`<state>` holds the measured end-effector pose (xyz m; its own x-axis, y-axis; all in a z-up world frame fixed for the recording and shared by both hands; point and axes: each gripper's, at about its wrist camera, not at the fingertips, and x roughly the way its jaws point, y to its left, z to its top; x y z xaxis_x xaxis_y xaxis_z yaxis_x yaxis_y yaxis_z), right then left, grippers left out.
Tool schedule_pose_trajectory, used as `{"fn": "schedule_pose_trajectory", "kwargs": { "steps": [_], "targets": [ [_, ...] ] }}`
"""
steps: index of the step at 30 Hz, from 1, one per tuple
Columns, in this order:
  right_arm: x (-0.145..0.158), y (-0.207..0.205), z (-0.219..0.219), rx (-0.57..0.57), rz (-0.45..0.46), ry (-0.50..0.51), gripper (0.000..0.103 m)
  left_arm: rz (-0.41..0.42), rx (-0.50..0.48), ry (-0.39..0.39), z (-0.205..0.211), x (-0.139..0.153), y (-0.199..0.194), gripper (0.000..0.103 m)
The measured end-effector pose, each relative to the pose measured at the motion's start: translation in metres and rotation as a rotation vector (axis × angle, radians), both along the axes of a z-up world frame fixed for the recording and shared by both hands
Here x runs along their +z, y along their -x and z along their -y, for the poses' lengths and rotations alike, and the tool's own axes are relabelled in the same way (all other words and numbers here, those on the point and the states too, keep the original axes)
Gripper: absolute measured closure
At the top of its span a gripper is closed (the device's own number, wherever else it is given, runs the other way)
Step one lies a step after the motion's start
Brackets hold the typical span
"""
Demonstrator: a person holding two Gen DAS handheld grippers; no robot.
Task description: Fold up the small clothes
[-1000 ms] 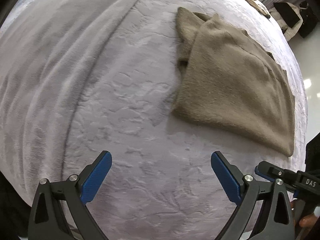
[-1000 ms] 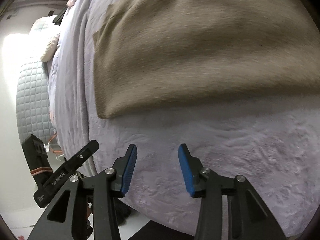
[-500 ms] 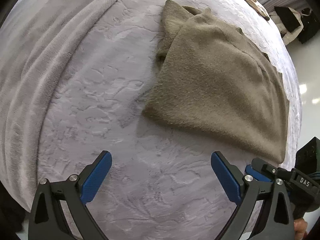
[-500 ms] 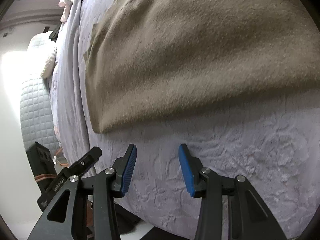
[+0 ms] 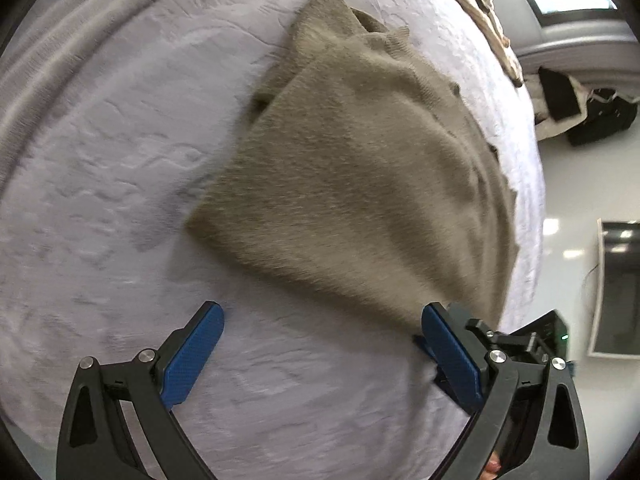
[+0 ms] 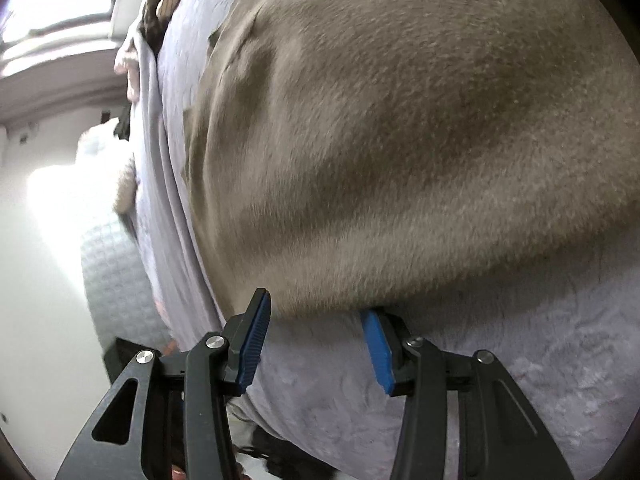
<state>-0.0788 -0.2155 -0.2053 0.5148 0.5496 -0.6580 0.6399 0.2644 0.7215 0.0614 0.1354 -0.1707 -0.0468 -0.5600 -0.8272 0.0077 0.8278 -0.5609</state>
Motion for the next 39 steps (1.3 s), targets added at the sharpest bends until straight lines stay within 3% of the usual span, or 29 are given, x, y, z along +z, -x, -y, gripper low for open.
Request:
{"fn": "schedule_pose_trajectory", "kwargs": {
  "steps": [4, 5, 7, 15, 17, 20, 23, 24, 25, 26, 27, 28, 30, 34, 38, 39],
  "targets": [
    [-0.006, 0.005, 0.004, -0.049, 0.015, -0.05, 0.057, -0.028, 0.01, 0.047, 0.011, -0.008, -0.002, 0.003],
    [-0.008, 0.007, 0.005, -0.061, 0.019, -0.058, 0.062, -0.033, 0.014, 0.056, 0.014, -0.01, -0.002, 0.003],
    [-0.008, 0.005, 0.005, -0.06, 0.024, -0.054, 0.087, -0.039, 0.028, 0.069, 0.016, -0.012, -0.003, 0.003],
    [0.008, -0.002, 0.009, -0.029, 0.102, -0.048, 0.09, -0.053, 0.15, 0.147, 0.034, -0.019, -0.014, 0.003],
    [0.013, -0.004, 0.01, -0.014, 0.11, -0.037, 0.09, -0.026, 0.167, 0.137, 0.041, -0.018, -0.019, 0.003],
    [0.014, -0.009, 0.008, 0.008, 0.103, -0.027, 0.09, 0.065, 0.194, 0.056, 0.044, -0.012, -0.03, 0.004],
    [0.01, -0.014, 0.006, 0.017, 0.088, -0.028, 0.09, 0.105, 0.205, -0.017, 0.043, -0.015, -0.041, 0.021],
    [0.009, -0.016, 0.005, 0.027, 0.086, -0.024, 0.09, 0.111, 0.203, -0.035, 0.043, -0.017, -0.043, 0.034],
    [0.009, -0.017, 0.006, 0.038, 0.084, -0.019, 0.09, 0.125, 0.191, -0.06, 0.043, -0.018, -0.044, 0.05],
    [0.01, -0.018, 0.005, 0.057, 0.082, -0.011, 0.09, 0.142, 0.174, -0.064, 0.044, -0.018, -0.045, 0.058],
    [0.011, -0.019, 0.004, 0.075, 0.079, -0.004, 0.09, 0.164, 0.151, -0.05, 0.042, -0.017, -0.046, 0.076],
    [0.013, -0.023, 0.004, 0.096, 0.075, 0.004, 0.09, 0.182, 0.128, -0.042, 0.043, -0.014, -0.045, 0.082],
    [0.022, -0.028, 0.005, 0.145, 0.07, 0.034, 0.09, 0.255, 0.066, -0.104, 0.051, -0.002, -0.043, 0.083],
    [0.054, -0.043, 0.013, 0.267, 0.063, 0.155, 0.087, 0.489, -0.149, -0.283, 0.08, 0.022, -0.024, 0.086],
    [0.092, -0.075, 0.025, 0.382, 0.081, 0.273, 0.085, 0.657, -0.321, -0.4, 0.101, 0.031, -0.006, 0.086],
    [0.099, -0.085, 0.026, 0.413, 0.081, 0.292, 0.07, 0.689, -0.357, -0.423, 0.106, 0.032, -0.003, 0.086]
  ]
}}
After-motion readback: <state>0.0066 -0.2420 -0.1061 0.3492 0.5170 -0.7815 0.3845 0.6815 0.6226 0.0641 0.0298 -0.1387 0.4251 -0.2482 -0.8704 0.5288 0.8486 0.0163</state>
